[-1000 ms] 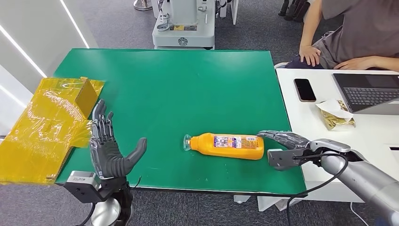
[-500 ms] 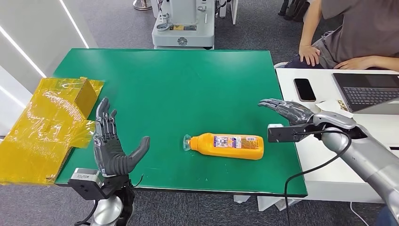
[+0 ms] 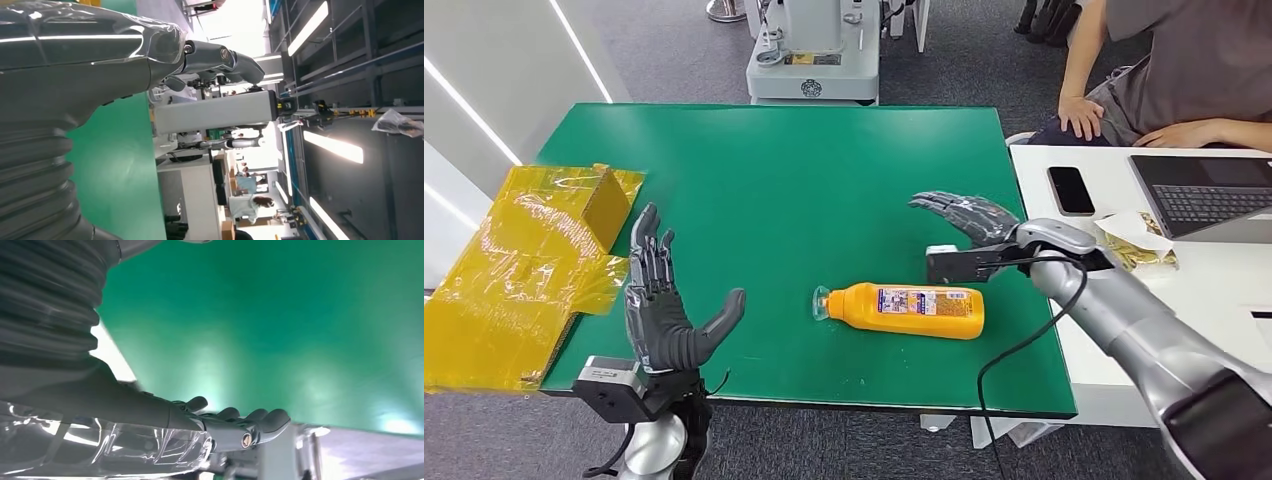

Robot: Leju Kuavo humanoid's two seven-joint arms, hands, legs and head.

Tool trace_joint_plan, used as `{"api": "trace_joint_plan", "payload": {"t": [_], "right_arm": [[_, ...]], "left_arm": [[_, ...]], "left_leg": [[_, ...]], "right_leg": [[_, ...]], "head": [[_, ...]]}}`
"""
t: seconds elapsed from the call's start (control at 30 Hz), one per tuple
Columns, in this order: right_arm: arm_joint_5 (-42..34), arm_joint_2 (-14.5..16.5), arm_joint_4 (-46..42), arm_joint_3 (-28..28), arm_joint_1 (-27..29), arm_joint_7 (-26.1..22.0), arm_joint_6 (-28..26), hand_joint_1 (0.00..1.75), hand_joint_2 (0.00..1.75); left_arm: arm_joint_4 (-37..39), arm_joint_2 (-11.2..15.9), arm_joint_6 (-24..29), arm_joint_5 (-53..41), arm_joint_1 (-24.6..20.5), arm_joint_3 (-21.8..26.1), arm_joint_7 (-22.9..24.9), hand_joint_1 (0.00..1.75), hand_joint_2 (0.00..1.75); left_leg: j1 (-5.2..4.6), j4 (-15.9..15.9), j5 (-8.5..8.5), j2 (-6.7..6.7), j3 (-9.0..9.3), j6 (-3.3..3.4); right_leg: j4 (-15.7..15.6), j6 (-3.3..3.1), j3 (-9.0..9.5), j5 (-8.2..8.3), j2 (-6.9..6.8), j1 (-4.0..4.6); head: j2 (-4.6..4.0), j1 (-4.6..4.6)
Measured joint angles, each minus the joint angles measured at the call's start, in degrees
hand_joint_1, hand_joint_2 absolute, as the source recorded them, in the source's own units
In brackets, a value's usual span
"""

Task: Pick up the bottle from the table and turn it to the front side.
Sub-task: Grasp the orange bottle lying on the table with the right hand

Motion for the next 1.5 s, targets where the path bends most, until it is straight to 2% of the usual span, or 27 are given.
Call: {"api": "trace_joint_plan", "payload": {"t": [0.17, 0.33, 0.63, 0.83, 1.5], "right_arm": [[0.1, 6.7, 6.4, 0.3, 0.0, -1.1, 0.1, 0.00, 1.75], [0.3, 9.1, 9.7, 0.7, -0.1, -1.4, 0.3, 0.00, 1.75], [-0.1, 9.6, 13.4, 0.8, -0.2, -1.2, 0.3, 0.00, 1.75], [0.3, 9.9, 15.2, 1.3, -0.7, -0.4, 3.1, 0.00, 1.75], [-3.4, 11.8, 15.1, 2.5, -1.2, -2.6, 7.4, 0.00, 1.75]], "left_arm": [[0.4, -0.3, -0.2, 0.0, -1.3, 0.0, 0.1, 0.00, 1.75], [1.2, -0.3, -0.2, 0.0, -2.3, 0.0, 0.3, 0.00, 1.75], [2.4, -0.7, 3.5, 0.1, -3.0, 0.0, -0.2, 0.00, 1.75], [2.5, -0.8, 5.9, -0.8, -2.8, 0.0, 0.0, 0.00, 1.75], [2.4, -1.6, 6.3, -2.9, -2.8, -0.1, 1.7, 0.00, 1.75]], "left_leg": [[0.01, 0.0, 0.04, -0.11, -0.01, -0.03], [-0.01, 0.0, 0.04, -0.13, -0.05, -0.03], [-0.01, 0.0, 0.03, -0.13, -0.06, -0.02], [0.00, 0.0, 0.04, -0.13, -0.05, -0.02], [0.00, 0.0, 0.04, -0.12, -0.05, -0.02]], "right_leg": [[0.0, -0.01, 0.00, 0.00, -0.13, 0.01], [0.0, 0.00, 0.01, 0.00, -0.16, -0.01], [0.0, 0.00, 0.01, 0.01, -0.15, -0.02], [0.0, 0.00, 0.00, 0.01, -0.15, -0.01], [0.0, -0.01, 0.01, 0.01, -0.14, 0.00]], "head": [[0.00, 0.00], [0.00, 0.00], [0.00, 0.00], [0.00, -0.01], [0.00, 0.01]]}}
